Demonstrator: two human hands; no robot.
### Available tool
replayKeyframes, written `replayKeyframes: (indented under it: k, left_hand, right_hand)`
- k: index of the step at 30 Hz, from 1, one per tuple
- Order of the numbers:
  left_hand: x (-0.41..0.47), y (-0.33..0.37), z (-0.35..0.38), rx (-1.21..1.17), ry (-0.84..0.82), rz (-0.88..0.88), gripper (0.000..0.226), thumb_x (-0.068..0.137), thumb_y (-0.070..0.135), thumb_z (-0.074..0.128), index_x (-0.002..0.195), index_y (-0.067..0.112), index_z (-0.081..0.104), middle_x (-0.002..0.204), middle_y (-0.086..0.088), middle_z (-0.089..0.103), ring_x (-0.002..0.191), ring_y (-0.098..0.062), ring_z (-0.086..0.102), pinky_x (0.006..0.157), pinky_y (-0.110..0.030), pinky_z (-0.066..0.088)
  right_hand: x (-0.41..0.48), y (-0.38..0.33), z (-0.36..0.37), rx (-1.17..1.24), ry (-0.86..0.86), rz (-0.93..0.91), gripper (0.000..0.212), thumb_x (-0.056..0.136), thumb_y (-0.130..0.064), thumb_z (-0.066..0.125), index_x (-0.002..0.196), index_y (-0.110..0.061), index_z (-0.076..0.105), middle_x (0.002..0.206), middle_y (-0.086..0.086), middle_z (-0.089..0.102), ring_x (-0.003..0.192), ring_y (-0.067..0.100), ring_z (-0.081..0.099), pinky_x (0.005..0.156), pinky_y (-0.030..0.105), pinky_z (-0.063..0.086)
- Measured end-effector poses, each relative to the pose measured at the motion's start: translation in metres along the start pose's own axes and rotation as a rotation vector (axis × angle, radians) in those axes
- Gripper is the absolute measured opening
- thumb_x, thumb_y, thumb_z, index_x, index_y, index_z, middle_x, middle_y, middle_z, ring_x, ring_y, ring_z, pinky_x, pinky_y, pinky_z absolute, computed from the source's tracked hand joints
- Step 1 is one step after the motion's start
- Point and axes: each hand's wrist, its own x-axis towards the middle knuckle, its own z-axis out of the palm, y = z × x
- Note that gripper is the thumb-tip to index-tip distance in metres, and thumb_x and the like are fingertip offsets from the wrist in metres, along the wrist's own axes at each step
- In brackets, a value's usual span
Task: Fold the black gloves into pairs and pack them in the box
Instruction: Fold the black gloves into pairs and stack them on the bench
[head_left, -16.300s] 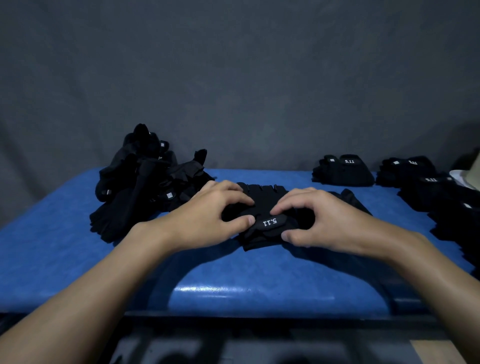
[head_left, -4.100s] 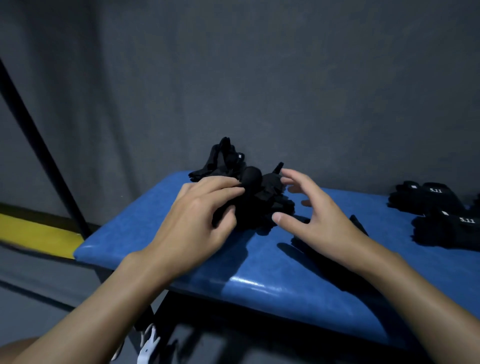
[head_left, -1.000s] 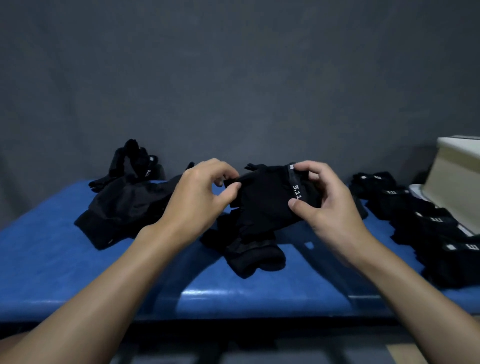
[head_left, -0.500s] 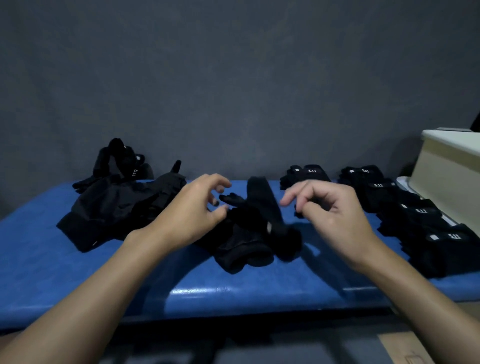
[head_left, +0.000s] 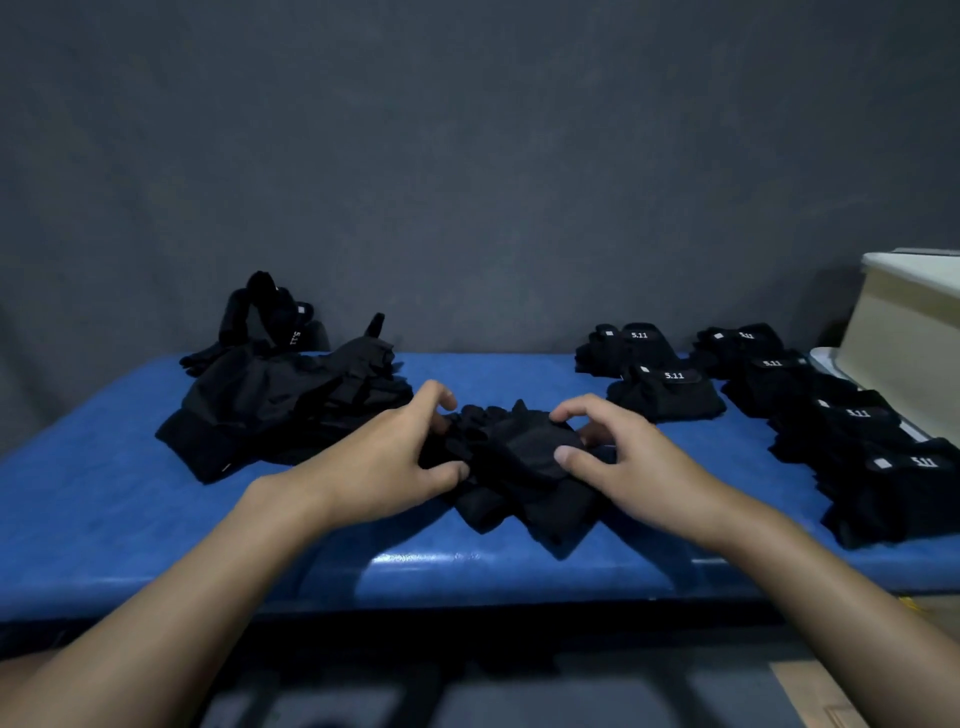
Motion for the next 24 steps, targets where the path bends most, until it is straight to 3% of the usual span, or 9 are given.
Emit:
replayKeyframes:
  k: [2, 6, 10, 12, 16, 19, 24]
  left_hand:
    - [-0.001, 0.001, 0.002, 0.013, 0.003, -0.005, 0.055, 0.086, 0.036, 0.071, 0.129, 0.033, 0.037, 0.113, 0.021, 0.055, 0.110, -0.004, 0.056, 0.096, -0.025, 0.045]
    - [-0.001, -0.002, 0.002, 0.065, 0.000, -0.016, 0.065, 0.085, 0.040, 0.071, 0.137, 0.035, 0.033, 0.122, 0.013, 0.055, 0.117, -0.008, 0.052, 0.101, -0.029, 0.043]
    - [0.001, -0.003, 0.000, 0.102, -0.020, -0.030, 0.068, 0.087, 0.044, 0.070, 0.142, 0.037, 0.030, 0.124, 0.013, 0.053, 0.118, -0.007, 0.050, 0.101, -0.028, 0.042]
    - [0.002, -0.001, 0.001, 0.111, -0.002, -0.026, 0.065, 0.088, 0.041, 0.069, 0.142, 0.037, 0.032, 0.125, 0.013, 0.053, 0.121, -0.008, 0.050, 0.104, -0.031, 0.042]
    - [0.001, 0.010, 0.009, 0.117, 0.129, 0.080, 0.046, 0.091, 0.051, 0.055, 0.134, 0.035, 0.046, 0.128, 0.017, 0.056, 0.122, -0.007, 0.053, 0.104, -0.035, 0.043]
    - [-0.001, 0.019, 0.018, 0.185, 0.035, 0.134, 0.057, 0.089, 0.064, 0.037, 0.137, 0.037, 0.048, 0.136, 0.021, 0.051, 0.125, -0.007, 0.051, 0.106, -0.037, 0.042]
    - [-0.003, 0.014, 0.017, 0.351, -0.102, 0.094, 0.051, 0.096, 0.058, 0.041, 0.145, 0.044, 0.040, 0.154, 0.017, 0.035, 0.141, -0.005, 0.032, 0.116, -0.036, 0.025]
  right_hand:
    - [-0.001, -0.003, -0.001, 0.075, 0.017, -0.017, 0.024, 0.087, -0.028, 0.070, 0.103, -0.042, 0.058, 0.090, -0.004, 0.057, 0.083, 0.018, 0.061, 0.079, 0.028, 0.050]
    - [-0.003, -0.008, -0.006, 0.171, 0.110, -0.041, 0.021, 0.085, -0.013, 0.073, 0.097, -0.026, 0.063, 0.079, -0.003, 0.057, 0.068, 0.008, 0.052, 0.067, 0.020, 0.045]
    - [-0.004, -0.003, -0.016, 0.137, 0.296, 0.095, 0.017, 0.084, -0.012, 0.073, 0.093, -0.023, 0.064, 0.087, -0.007, 0.064, 0.084, 0.014, 0.062, 0.079, 0.026, 0.051]
    - [-0.008, 0.000, -0.022, 0.040, 0.366, 0.212, 0.015, 0.085, -0.016, 0.072, 0.095, -0.021, 0.063, 0.089, -0.008, 0.063, 0.090, 0.016, 0.060, 0.080, 0.029, 0.047]
    - [-0.018, 0.001, -0.028, -0.177, 0.227, 0.377, 0.025, 0.089, -0.033, 0.068, 0.108, -0.018, 0.060, 0.101, -0.002, 0.058, 0.094, 0.014, 0.051, 0.075, 0.025, 0.037]
    - [-0.022, -0.004, -0.031, -0.174, 0.163, 0.355, 0.031, 0.089, -0.039, 0.066, 0.115, -0.025, 0.056, 0.105, -0.003, 0.058, 0.098, 0.015, 0.053, 0.078, 0.027, 0.039]
    - [-0.023, -0.002, -0.029, -0.166, 0.063, 0.376, 0.033, 0.086, -0.039, 0.070, 0.113, -0.024, 0.059, 0.106, -0.003, 0.060, 0.098, 0.016, 0.058, 0.081, 0.029, 0.046]
